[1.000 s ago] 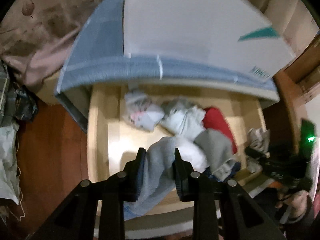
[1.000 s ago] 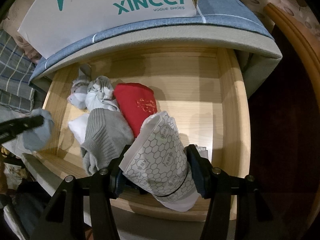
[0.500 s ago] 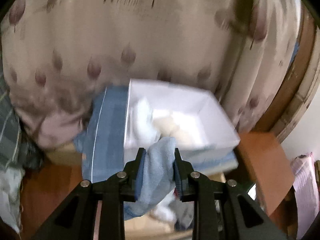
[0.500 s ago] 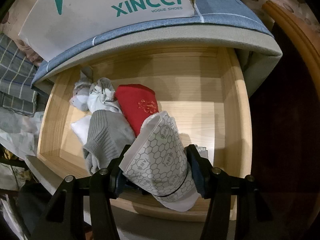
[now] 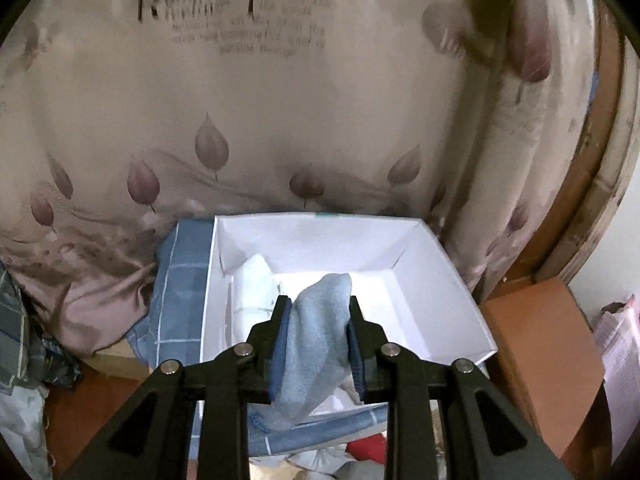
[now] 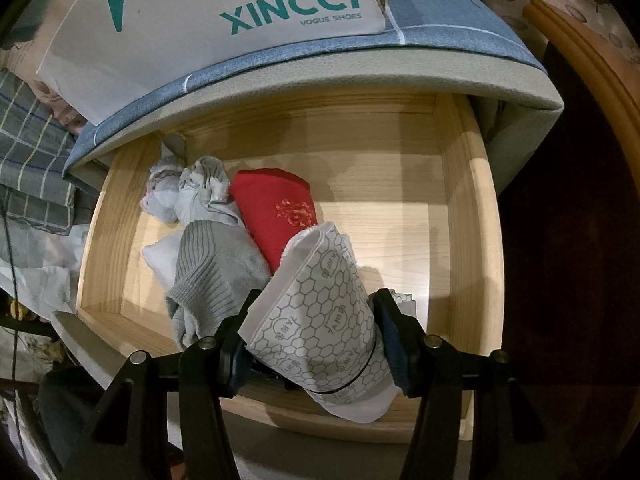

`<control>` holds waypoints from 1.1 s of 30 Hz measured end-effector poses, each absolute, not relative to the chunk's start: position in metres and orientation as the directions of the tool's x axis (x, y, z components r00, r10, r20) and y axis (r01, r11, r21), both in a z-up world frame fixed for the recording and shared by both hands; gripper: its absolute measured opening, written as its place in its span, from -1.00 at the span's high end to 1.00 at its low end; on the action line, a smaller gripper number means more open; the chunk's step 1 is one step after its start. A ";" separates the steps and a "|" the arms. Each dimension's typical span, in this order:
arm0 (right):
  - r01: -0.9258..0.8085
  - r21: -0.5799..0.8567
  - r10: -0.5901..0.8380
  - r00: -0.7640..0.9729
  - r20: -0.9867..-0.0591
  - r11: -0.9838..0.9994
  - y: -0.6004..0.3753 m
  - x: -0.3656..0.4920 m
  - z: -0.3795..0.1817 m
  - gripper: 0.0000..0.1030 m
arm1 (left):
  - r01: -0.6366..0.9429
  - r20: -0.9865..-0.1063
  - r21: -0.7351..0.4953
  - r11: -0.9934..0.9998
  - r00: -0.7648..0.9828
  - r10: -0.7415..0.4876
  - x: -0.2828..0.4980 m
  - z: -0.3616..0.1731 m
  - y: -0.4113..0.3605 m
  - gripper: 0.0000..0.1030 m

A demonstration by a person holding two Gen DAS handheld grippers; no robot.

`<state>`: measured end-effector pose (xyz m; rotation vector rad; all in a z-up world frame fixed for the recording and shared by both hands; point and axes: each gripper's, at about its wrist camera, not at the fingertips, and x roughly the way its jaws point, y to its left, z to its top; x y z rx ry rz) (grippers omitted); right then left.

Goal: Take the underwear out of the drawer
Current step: 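Carry the light blue sock with the left gripper into the white box and release, then move the left gripper back over the open drawer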

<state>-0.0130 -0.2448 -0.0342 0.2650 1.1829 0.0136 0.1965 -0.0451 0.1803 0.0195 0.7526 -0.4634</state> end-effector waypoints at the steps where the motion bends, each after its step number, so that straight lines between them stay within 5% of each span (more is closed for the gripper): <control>1: 0.131 0.215 0.150 0.383 -0.911 0.968 -0.245 -0.013 -0.034 -0.02 | 0.405 -0.678 -0.141 0.904 0.626 -0.386 0.201 0.174 -0.048 0.49; 14: 0.135 0.236 0.169 0.383 -0.908 0.962 -0.247 -0.013 -0.038 -0.02 | 0.377 -0.806 -0.065 0.924 0.526 -0.271 0.228 0.111 -0.062 0.41; 21: 0.134 0.236 0.169 0.382 -0.908 0.962 -0.246 -0.014 -0.038 -0.02 | 0.357 -0.826 -0.075 0.931 0.501 -0.259 0.230 0.110 -0.058 0.06; 33: 0.141 0.224 0.154 0.392 -0.907 0.964 -0.245 -0.013 -0.036 -0.02 | 0.353 -0.729 -0.084 0.932 0.616 -0.299 0.180 0.158 -0.030 0.01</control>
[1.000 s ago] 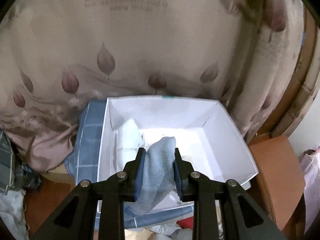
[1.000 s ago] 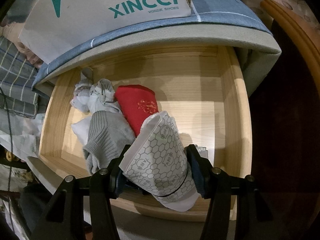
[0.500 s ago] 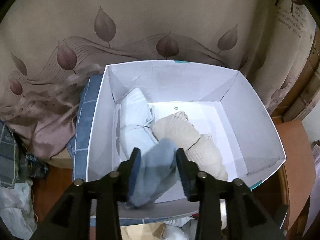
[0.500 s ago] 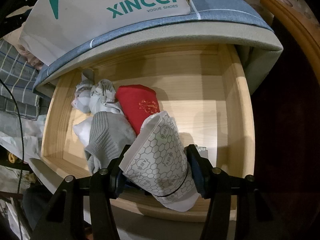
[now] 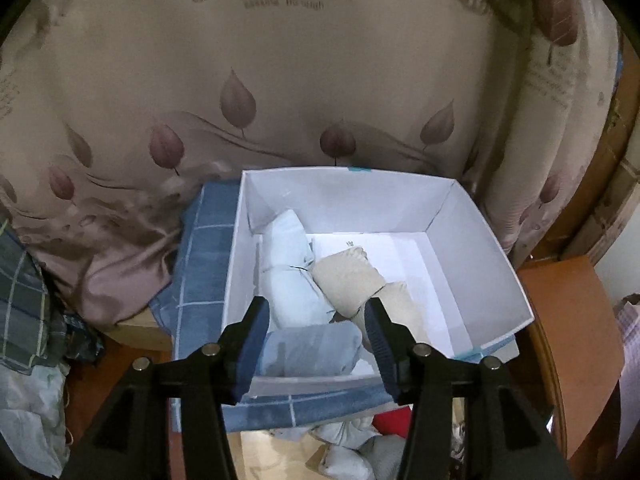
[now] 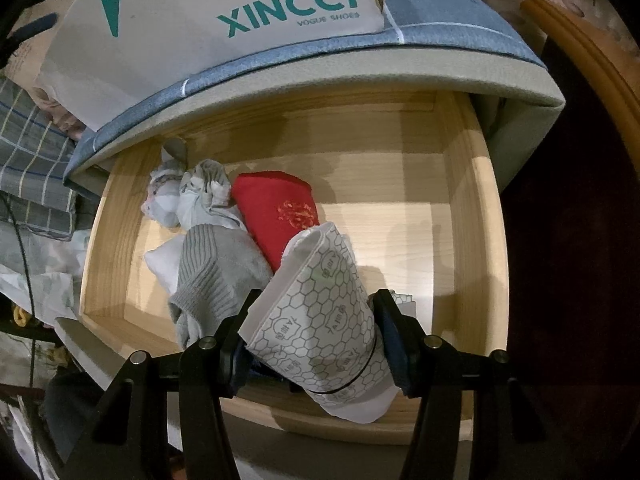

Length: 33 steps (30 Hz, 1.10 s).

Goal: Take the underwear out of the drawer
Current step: 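Move the left gripper back over the open drawer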

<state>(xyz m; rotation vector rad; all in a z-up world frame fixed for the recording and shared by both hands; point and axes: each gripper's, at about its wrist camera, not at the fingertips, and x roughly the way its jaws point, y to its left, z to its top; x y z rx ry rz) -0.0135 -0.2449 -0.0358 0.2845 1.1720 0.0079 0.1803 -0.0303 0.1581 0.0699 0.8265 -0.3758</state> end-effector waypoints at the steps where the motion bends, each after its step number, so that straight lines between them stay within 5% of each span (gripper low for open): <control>1: 0.142 0.224 0.152 0.396 -0.905 0.964 -0.245 -0.014 -0.035 -0.02 | 0.350 -0.722 -0.084 0.933 0.624 -0.299 0.173 0.160 -0.024 0.00; 20: 0.126 0.182 0.098 0.494 -0.864 0.975 -0.239 -0.022 -0.019 -0.02 | 0.122 -0.795 0.016 0.992 0.604 -0.062 0.075 0.042 0.038 -0.01; 33: 0.083 0.129 0.036 0.691 -0.722 0.988 -0.237 -0.029 0.068 -0.02 | 0.057 -0.818 0.064 0.996 0.575 0.019 0.055 -0.015 0.032 -0.02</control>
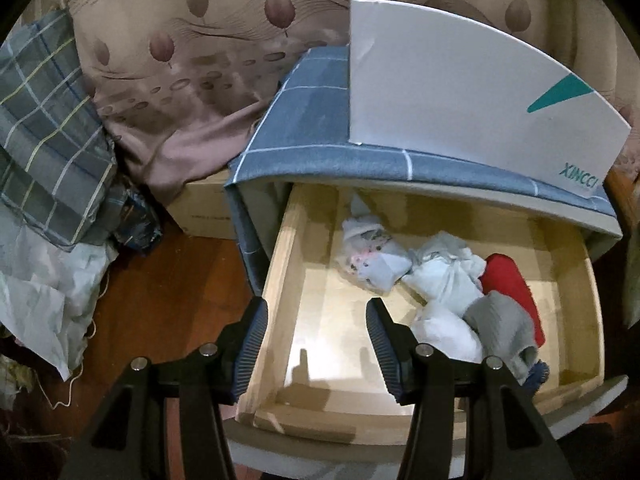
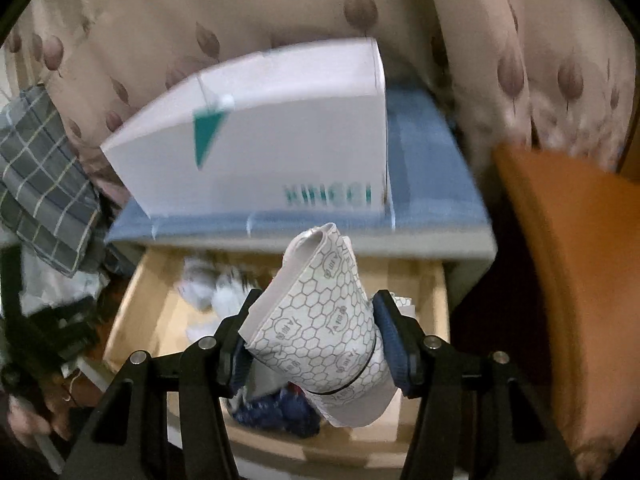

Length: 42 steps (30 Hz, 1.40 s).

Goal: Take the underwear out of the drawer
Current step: 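Carry the hexagon-print sock with the right gripper into the white box and release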

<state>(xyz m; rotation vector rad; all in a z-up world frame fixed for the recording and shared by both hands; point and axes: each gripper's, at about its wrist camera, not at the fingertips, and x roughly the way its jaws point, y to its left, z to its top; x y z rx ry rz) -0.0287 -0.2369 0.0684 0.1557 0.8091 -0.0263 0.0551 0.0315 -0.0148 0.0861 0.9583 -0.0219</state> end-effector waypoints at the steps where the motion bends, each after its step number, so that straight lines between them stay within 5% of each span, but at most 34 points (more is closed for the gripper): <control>1: 0.079 0.125 0.034 0.703 -0.710 0.989 -0.237 -0.027 0.077 -0.02 | 0.055 -0.821 0.066 0.996 0.571 0.023 0.057 -0.016 0.032 -0.02; 9: 0.041 0.063 0.006 0.791 -0.612 0.997 -0.239 0.002 0.163 -0.02 | 0.033 -0.831 0.034 0.999 0.556 0.009 0.058 -0.022 0.037 -0.01; 15: 0.024 0.054 0.015 0.781 -0.624 0.998 -0.237 0.052 0.193 -0.02 | 0.022 -0.828 0.016 1.000 0.561 0.001 0.057 -0.022 0.041 -0.02; 42: 0.020 0.021 0.007 0.528 -0.849 1.000 -0.207 0.176 0.112 0.04 | 0.022 -0.825 -0.030 0.999 0.563 -0.037 0.058 -0.021 0.046 -0.01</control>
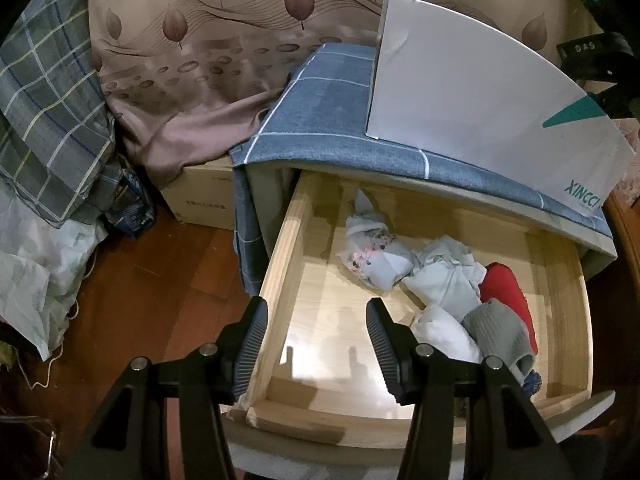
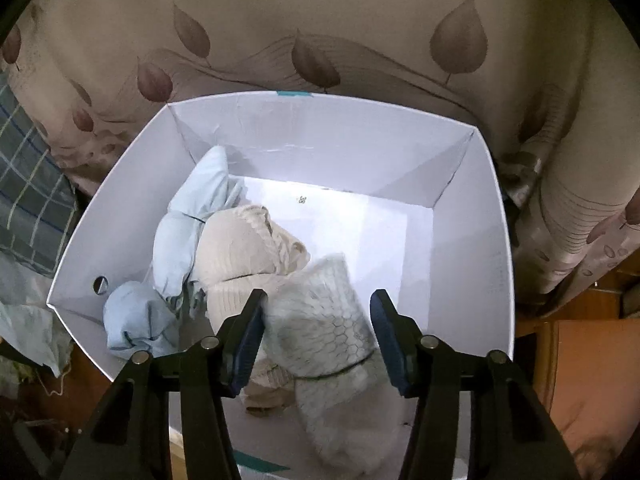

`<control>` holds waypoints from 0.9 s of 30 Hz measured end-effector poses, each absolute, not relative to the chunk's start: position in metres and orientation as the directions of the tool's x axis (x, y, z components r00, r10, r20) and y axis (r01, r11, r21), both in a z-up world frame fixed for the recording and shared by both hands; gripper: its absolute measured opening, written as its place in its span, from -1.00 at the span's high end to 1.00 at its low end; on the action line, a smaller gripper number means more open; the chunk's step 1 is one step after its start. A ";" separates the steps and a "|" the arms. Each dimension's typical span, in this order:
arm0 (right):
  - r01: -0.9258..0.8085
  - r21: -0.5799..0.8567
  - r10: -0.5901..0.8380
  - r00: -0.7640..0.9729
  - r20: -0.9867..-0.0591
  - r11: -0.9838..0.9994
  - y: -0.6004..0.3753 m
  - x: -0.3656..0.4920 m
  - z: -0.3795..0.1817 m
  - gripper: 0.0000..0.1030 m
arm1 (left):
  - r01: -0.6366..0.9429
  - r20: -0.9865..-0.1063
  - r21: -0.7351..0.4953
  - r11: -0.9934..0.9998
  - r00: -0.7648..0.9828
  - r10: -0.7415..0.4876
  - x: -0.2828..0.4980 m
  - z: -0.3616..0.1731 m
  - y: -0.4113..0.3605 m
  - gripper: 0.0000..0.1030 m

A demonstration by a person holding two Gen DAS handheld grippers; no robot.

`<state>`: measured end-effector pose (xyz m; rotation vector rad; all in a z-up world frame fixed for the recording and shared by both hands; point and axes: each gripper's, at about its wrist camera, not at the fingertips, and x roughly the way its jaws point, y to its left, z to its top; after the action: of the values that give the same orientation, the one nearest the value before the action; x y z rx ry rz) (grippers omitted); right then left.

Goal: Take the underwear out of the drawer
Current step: 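Carry the hexagon-print sock with the right gripper into the white box and release, then move the right gripper back into the drawer and grasp the red sock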

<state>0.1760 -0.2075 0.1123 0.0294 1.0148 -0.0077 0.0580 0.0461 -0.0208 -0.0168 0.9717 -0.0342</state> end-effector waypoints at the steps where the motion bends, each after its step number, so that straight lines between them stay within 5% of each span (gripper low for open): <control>1: 0.019 0.015 0.003 0.526 -0.851 1.000 -0.206 0.177 0.111 0.01 | 0.021 -0.826 -0.031 0.999 0.563 -0.037 0.058 -0.021 0.046 -0.02; 6: 0.019 0.008 -0.004 0.529 -0.849 1.000 -0.203 0.175 0.113 -0.26 | 0.018 -0.827 -0.040 0.999 0.560 -0.043 0.059 -0.020 0.047 -0.01; 18: -0.172 0.037 0.130 0.563 -0.817 0.984 -0.183 0.099 0.155 -0.26 | -0.016 -0.833 -0.083 0.996 0.550 -0.061 0.061 -0.022 0.058 -0.02; 27: -0.233 0.068 0.167 0.434 -0.885 0.970 -0.177 0.039 0.093 -0.23 | -0.018 -0.833 -0.081 0.997 0.550 -0.058 0.060 -0.022 0.059 -0.02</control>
<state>0.0390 -0.1771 0.0928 -0.0672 1.0940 0.2489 0.0602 0.0590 -0.0224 -0.0835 0.9880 -0.0238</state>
